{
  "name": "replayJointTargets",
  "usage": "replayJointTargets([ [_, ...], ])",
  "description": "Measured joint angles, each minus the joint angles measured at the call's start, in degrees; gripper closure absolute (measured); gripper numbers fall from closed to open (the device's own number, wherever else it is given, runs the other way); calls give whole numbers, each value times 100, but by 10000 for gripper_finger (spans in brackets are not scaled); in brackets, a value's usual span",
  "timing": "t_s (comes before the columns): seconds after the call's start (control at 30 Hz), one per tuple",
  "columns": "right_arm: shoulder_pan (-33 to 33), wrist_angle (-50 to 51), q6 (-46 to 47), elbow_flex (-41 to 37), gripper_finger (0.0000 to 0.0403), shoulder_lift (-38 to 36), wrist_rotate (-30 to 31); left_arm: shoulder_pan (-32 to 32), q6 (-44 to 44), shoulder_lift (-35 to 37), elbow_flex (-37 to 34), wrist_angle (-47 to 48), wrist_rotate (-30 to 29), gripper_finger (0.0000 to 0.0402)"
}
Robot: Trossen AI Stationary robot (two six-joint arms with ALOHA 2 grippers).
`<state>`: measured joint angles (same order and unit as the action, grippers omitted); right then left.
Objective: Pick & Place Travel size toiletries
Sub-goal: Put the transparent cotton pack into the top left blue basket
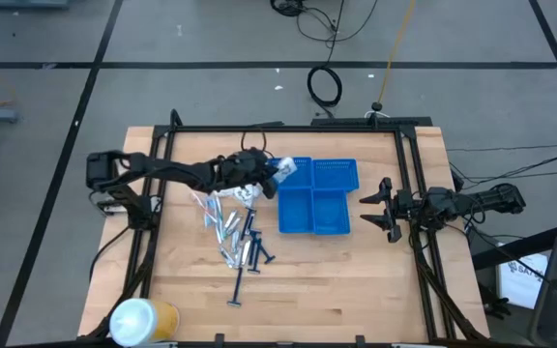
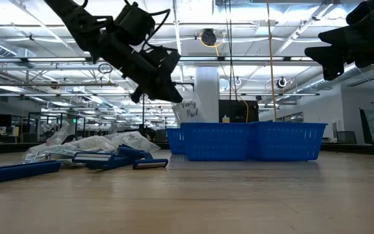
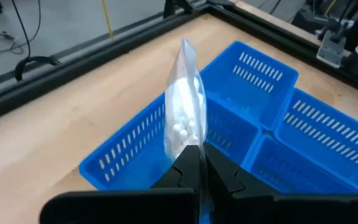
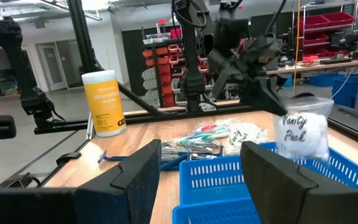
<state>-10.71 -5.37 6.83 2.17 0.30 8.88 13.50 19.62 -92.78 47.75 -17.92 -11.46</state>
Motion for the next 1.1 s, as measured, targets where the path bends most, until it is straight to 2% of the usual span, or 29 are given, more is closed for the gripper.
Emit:
replayJointTargets([
  [0.27,1,0,0,-1,195,0,0,2,80,-102,56,-113,4,399],
  [0.37,-1,0,0,1,195,0,0,3,197,-103,56,-180,178,397],
  [0.6,0,-2,0,0,195,0,-1,13,197,-448,57,-623,152,390],
  [0.73,1,-2,0,1,195,0,0,40,209,-638,56,-745,155,341],
  [0.9,-1,-7,0,1,195,-1,1,91,339,-587,54,-723,153,249],
  [1.1,0,-4,0,1,195,0,2,123,-265,-176,54,-539,75,165],
])
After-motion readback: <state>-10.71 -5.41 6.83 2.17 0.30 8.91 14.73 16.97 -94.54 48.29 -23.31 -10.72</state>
